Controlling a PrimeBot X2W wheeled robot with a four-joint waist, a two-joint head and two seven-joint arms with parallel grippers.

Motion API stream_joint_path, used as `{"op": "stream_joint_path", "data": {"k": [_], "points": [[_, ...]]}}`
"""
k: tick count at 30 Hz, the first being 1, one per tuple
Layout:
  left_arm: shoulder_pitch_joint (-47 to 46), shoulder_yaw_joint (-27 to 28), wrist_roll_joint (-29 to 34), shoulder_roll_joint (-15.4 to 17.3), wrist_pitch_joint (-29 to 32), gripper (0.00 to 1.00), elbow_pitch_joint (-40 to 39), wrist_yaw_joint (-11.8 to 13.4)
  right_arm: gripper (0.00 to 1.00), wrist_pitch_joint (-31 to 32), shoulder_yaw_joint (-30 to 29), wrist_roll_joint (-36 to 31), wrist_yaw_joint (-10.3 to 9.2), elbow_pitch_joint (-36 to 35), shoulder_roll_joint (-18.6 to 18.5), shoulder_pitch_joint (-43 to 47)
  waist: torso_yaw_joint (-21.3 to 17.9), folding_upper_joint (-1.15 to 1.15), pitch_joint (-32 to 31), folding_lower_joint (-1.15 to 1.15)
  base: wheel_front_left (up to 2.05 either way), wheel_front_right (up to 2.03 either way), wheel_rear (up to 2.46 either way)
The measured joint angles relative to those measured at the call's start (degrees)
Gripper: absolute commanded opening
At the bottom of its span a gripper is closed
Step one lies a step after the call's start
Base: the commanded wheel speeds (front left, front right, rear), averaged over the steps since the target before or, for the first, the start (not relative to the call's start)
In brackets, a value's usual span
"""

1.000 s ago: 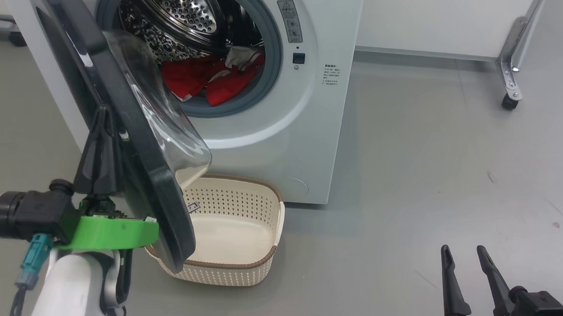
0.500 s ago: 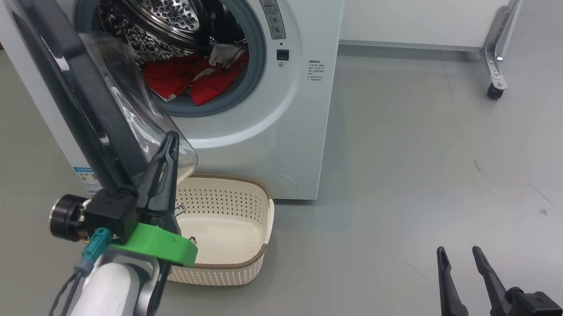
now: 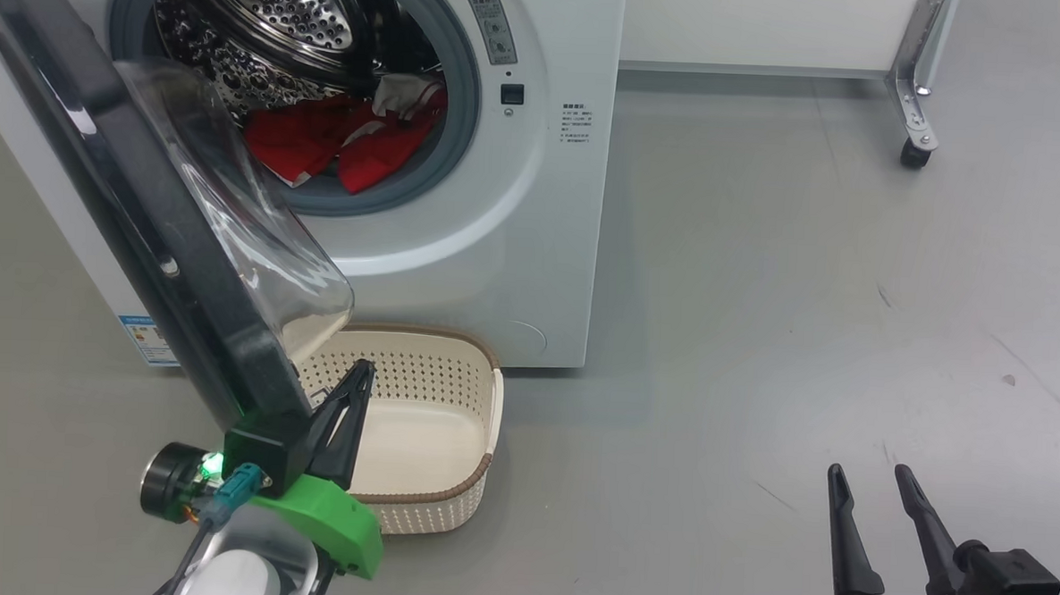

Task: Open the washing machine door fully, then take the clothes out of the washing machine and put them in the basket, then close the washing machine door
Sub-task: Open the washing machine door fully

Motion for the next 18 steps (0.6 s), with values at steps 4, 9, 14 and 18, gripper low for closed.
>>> {"op": "stream_joint_path", "data": {"k": [4, 9, 14, 18], "points": [[0.0, 1.05, 0.0, -0.04, 0.01, 0.0, 1.8, 1.15, 1.0, 0.0, -0.01, -0.01, 0.05, 0.21, 0.2, -0.02, -0.18, 0.0, 0.08, 0.0, 0.0, 0.0, 0.0], [-0.02, 2.85, 0.0, -0.02, 0.41, 0.0, 3.99, 2.56, 1.0, 0.0, -0.01, -0.4, 0.55, 0.52, 0.3, -0.09, -0.42, 0.0, 0.19, 0.0, 0.0, 0.0, 0.0], [-0.19, 2.9, 0.0, -0.05, -0.05, 0.0, 4.91, 2.78, 1.0, 0.0, -0.08, -0.44, 0.56, 0.78, 0.34, -0.1, -0.52, 0.0, 0.31, 0.0, 0.0, 0.0, 0.0], [-0.59, 2.88, 0.0, -0.16, -0.18, 0.0, 5.8, 2.8, 1.0, 0.0, -0.1, -0.52, 0.76, 0.96, 0.35, -0.13, -0.49, 0.0, 0.35, 0.0, 0.0, 0.0, 0.0]]}}
